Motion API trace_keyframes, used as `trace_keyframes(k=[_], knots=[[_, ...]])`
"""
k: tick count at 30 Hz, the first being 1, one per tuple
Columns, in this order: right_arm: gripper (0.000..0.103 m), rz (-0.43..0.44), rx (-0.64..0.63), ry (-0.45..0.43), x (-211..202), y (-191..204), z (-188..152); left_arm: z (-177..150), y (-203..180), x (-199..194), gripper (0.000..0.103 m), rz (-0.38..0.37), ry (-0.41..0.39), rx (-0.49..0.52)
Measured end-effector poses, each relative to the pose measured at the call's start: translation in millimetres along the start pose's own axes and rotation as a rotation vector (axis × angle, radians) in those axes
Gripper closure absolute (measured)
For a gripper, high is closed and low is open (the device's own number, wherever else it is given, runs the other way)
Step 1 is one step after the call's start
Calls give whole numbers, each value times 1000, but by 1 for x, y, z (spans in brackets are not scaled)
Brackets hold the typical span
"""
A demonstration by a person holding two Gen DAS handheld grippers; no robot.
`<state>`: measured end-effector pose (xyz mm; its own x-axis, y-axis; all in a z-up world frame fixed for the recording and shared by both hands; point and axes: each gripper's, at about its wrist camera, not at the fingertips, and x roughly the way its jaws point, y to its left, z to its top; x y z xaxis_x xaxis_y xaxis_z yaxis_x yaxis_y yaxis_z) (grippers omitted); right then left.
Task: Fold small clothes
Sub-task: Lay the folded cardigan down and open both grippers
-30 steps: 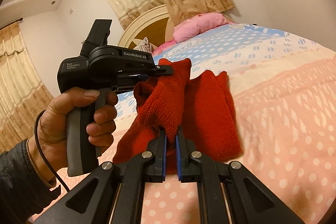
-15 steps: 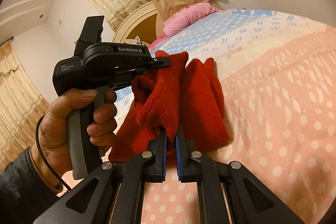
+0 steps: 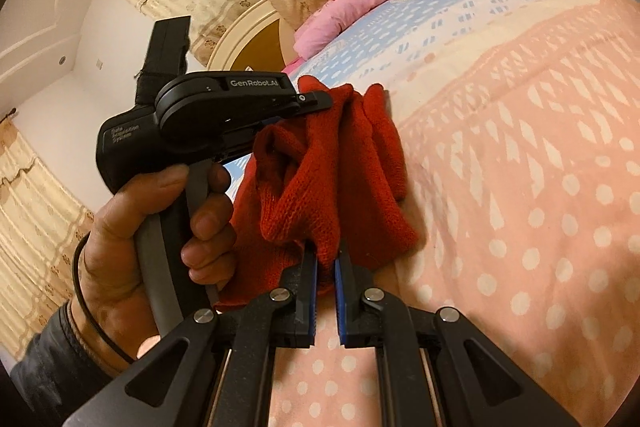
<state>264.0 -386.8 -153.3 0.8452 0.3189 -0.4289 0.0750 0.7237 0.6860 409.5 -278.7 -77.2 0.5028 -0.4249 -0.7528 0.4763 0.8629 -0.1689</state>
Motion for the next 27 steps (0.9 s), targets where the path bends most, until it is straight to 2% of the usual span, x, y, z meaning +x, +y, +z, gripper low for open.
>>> trace_keyframes(k=[2,4,5,8,12,14,16,19,23,25,27], knots=[[97,10,30,-3,-1,-6,1,-2,-4,-9,72,2,-5,13],[96,21,50,-2,-2,-10,1,-6,-6,-23,71,-7,-32,37],[96,21,54,-1,-2,-11,1,-11,-5,-33,66,4,-53,56],[96,14,39,1,-2,-8,0,-30,7,-56,42,54,-114,78],[89,-2,98,-13,-6,-18,0,-69,40,-69,39,162,-135,50],[86,-8,134,-36,-11,-25,0,-86,54,-69,39,169,-128,20],[83,-19,134,-87,-20,-24,0,-101,65,-68,35,145,-121,-21],[79,-94,52,-194,-39,-6,-1,-109,76,-69,29,116,-143,-84],[78,-166,-145,-244,-49,39,8,-112,82,-65,26,64,-146,-122],[78,-155,-247,-215,-41,64,16,-116,82,-61,23,58,-130,-117],[76,-138,-333,-132,-21,83,26,-120,85,-60,17,58,-129,-130]])
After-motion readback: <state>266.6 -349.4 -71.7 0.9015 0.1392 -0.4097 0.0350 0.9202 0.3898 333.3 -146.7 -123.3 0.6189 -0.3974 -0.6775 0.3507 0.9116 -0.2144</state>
